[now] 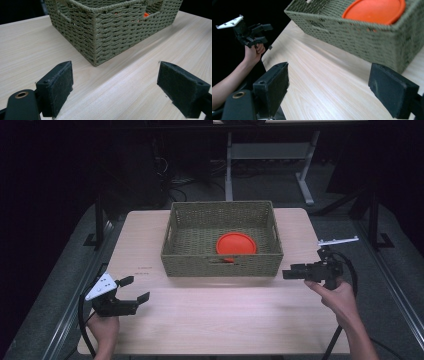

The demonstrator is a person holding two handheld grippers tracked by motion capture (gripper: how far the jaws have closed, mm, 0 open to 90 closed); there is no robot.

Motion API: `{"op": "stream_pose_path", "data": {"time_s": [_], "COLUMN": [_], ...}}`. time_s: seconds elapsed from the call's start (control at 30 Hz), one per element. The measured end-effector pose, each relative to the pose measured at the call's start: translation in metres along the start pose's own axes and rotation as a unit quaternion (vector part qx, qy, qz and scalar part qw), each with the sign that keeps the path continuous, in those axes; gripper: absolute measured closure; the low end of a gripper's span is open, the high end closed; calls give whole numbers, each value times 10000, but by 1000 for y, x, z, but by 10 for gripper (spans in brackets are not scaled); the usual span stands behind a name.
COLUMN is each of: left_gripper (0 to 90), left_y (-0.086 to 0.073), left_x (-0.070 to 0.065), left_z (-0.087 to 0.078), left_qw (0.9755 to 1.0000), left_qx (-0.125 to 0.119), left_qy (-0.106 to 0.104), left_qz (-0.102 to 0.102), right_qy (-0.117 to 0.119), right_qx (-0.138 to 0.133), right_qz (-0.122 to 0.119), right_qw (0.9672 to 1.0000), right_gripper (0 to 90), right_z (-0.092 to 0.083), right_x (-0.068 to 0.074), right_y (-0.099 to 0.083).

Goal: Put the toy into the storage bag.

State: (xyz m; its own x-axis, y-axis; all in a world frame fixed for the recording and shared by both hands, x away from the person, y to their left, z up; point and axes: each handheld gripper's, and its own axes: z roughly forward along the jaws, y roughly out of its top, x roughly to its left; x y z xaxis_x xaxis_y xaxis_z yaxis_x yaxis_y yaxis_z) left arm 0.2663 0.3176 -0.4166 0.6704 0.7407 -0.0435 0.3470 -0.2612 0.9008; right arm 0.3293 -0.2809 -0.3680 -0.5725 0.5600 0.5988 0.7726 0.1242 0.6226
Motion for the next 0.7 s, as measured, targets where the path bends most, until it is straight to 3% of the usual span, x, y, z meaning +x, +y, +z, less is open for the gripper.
{"op": "stream_pose_path", "data": {"time_s": [0.33,0.7], "left_gripper": [126,126], "left_y": [0,0], "left_x": [-2,-2], "left_z": [1,1], "left_qw": [10000,10000], "left_qx": [10,24], "left_qy": [-23,-13], "left_qz": [29,21], "right_qy": [-35,-67], "right_qx": [-63,-110], "right_qz": [204,270], "right_qw": [9998,9996], "right_gripper": [159,159], "right_z": [-6,-9], "right_x": [-11,-20], "right_y": [-26,-43]}}
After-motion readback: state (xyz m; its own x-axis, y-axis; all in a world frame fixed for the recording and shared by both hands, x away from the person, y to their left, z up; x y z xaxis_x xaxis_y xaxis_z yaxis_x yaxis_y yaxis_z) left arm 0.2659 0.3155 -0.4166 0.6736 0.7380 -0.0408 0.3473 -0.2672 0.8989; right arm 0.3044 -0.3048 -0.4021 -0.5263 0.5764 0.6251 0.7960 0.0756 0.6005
